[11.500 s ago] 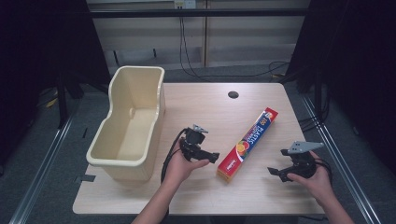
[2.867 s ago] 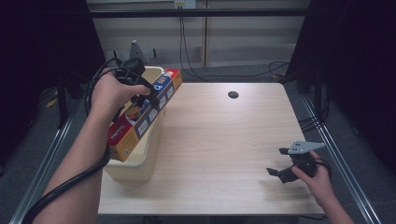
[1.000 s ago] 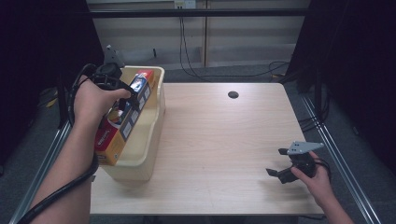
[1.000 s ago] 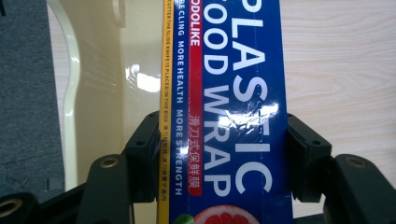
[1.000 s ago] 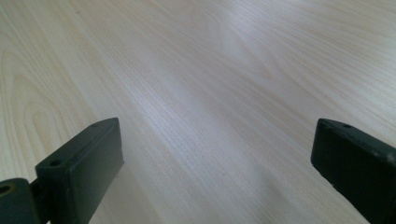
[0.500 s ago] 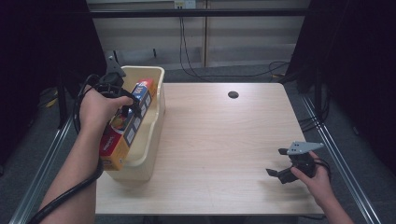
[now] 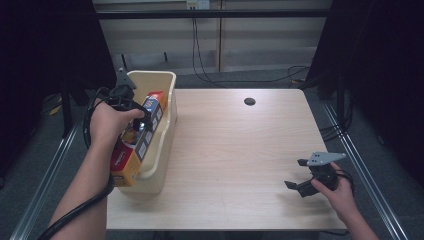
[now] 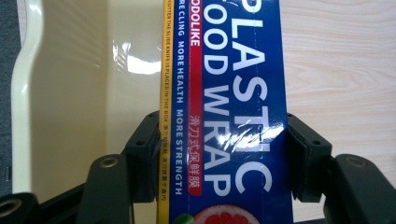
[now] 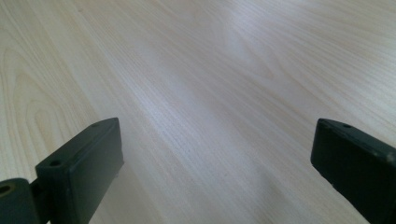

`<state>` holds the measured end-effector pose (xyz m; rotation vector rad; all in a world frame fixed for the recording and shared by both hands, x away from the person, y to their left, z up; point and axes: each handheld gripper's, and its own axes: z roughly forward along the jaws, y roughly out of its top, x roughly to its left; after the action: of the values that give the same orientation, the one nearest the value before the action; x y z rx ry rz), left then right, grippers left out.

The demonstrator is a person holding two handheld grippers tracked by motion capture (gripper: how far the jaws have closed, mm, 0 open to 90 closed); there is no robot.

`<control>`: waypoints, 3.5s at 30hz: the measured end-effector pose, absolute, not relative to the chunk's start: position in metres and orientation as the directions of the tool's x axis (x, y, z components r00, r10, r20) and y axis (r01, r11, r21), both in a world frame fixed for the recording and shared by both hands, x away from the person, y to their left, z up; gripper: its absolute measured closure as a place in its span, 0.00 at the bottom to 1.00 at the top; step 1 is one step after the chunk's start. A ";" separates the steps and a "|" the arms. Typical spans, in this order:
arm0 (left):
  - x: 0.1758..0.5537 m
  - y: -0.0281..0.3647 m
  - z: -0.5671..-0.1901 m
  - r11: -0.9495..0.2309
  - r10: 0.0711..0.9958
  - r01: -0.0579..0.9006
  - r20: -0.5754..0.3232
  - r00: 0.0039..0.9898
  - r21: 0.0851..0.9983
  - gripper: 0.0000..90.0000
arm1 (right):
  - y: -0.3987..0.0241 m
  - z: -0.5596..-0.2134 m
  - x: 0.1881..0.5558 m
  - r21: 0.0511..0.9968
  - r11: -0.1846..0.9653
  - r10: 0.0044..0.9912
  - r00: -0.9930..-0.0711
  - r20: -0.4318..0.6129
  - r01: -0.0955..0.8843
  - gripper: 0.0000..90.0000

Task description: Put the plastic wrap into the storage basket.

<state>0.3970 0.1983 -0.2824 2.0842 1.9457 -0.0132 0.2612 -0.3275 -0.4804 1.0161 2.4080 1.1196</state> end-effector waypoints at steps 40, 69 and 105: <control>0.400 0.199 -0.327 -0.052 0.979 0.992 -0.190 0.073 0.117 0.44 | -0.326 -0.481 0.262 0.753 0.451 0.707 -0.706 0.025 0.479 0.02; 0.405 0.188 -0.292 -0.059 0.953 0.964 -0.272 0.132 0.260 0.34 | -0.326 -0.481 0.261 0.751 0.458 0.702 -0.712 0.023 0.476 0.02; 0.398 0.106 -0.293 -0.246 0.870 0.894 -0.321 0.374 0.374 0.15 | -0.326 -0.480 0.260 0.755 0.455 0.701 -0.713 0.023 0.472 0.02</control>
<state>0.3979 0.1064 -0.2930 2.1443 1.5187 -0.0635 0.2605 -0.3262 -0.4798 1.0040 2.4175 1.1163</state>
